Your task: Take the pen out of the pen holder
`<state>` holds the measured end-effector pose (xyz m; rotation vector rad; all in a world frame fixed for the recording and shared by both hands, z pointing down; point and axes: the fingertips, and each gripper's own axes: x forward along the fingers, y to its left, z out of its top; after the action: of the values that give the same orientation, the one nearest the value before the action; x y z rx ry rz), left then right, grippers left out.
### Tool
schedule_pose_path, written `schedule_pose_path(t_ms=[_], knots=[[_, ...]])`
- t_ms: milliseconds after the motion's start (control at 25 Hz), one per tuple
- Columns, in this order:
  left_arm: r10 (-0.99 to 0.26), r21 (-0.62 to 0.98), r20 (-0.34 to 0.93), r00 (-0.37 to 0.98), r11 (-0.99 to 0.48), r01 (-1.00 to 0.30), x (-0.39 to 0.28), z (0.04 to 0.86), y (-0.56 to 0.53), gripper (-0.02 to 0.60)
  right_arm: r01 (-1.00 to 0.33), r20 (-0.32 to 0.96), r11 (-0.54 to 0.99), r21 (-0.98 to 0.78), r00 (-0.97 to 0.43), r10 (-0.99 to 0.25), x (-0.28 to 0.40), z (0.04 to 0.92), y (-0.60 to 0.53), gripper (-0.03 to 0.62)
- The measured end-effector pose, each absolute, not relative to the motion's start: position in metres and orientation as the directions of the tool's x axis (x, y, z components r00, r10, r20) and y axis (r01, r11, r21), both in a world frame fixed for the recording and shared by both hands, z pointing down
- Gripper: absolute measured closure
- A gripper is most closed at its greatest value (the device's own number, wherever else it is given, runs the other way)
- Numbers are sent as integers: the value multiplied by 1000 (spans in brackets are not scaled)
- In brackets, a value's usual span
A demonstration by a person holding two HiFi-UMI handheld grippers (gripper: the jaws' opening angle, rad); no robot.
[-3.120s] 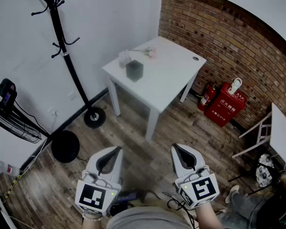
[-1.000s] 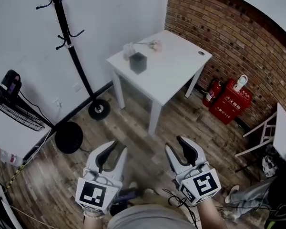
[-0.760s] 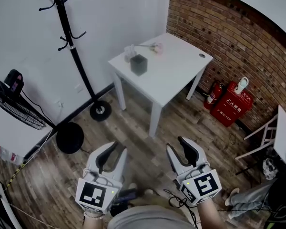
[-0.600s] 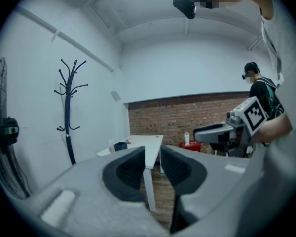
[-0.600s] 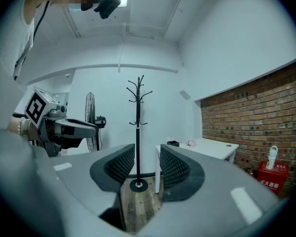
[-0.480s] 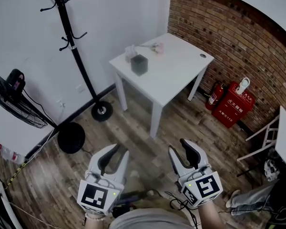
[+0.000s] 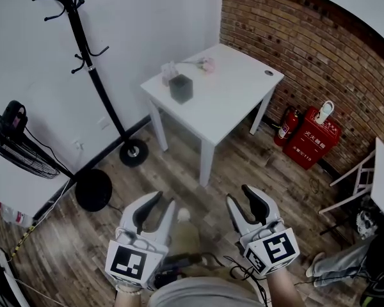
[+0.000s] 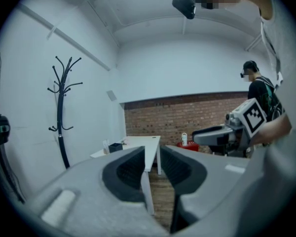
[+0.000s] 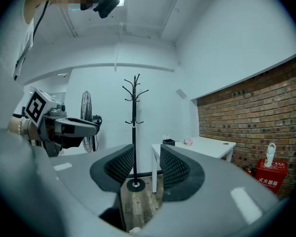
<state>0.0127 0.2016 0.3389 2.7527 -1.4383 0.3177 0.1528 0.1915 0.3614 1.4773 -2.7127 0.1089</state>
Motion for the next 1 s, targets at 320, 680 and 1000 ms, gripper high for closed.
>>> schedule_pose_path(t_ms=[320,680,1000], knots=[[-788,-60,190,586,-605,-794,17,341,142,494,-848,83,529,-37,-530,-844,151,363,135,445],[-773,-72,164,612,-628,-774,6,332,40,494,-859,104,512,-26,-512,-853,141,357,42,445],[-756,-39,189,627,-644,-764,-13,336,-47,494,-856,128,516,-21,-514,-848,114,353,-46,445]])
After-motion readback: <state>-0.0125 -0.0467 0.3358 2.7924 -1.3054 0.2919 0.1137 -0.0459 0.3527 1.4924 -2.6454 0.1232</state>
